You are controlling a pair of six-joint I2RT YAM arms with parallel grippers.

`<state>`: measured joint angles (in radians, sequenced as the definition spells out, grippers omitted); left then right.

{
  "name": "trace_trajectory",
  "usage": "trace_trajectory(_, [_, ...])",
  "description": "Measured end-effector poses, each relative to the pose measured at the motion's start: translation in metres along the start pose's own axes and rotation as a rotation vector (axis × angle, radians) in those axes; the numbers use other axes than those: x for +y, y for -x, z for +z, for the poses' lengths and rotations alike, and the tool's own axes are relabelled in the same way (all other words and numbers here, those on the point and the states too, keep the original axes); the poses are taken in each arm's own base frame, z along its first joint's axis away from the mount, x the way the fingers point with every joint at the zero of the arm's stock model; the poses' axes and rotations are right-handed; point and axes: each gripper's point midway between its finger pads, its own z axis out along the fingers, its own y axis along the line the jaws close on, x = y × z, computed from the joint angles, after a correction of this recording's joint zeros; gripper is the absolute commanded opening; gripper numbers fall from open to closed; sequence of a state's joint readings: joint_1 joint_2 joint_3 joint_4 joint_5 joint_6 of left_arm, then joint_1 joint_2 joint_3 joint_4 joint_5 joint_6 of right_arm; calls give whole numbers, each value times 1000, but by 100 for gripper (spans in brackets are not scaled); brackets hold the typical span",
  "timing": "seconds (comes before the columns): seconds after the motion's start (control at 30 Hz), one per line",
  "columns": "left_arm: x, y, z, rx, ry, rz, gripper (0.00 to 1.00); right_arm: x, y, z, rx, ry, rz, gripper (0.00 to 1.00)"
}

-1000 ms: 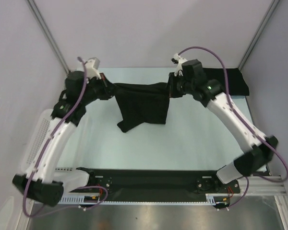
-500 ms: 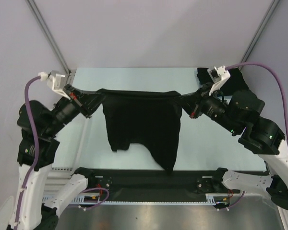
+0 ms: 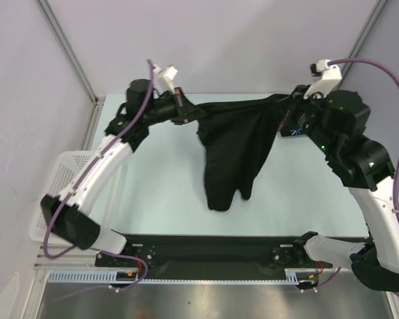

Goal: Fold and stack the t-shirts
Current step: Flatten the tshirt out

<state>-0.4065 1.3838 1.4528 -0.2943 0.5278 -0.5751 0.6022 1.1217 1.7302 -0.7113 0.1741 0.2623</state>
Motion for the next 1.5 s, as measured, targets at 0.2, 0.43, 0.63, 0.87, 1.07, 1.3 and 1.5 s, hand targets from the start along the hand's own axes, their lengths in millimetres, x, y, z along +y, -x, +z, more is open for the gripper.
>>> trace_trajectory(0.2, [-25,-13,62,70,-93,29,1,-34,24,-25,-7,-87,-62,0])
trace_trajectory(0.43, [25,-3,50,69,170,12,58,22,-1,-13,86,192,-47,1])
trace_trajectory(0.63, [196,-40,-67,98,711,-153,100,152,-178,22,519,619,10,65])
trace_trajectory(0.87, [191,-75,-155,41,812,-235,78,142,-357,39,1035,571,92,72])
trace_trajectory(1.07, [153,-130,-123,148,582,-220,73,0,-344,48,973,172,349,72])
trace_trajectory(1.3, [85,-230,-57,510,362,-93,71,-75,-355,8,973,-85,437,72])
trace_trajectory(1.5, [61,-309,-35,752,374,-7,68,-99,-386,-35,1033,-209,495,67])
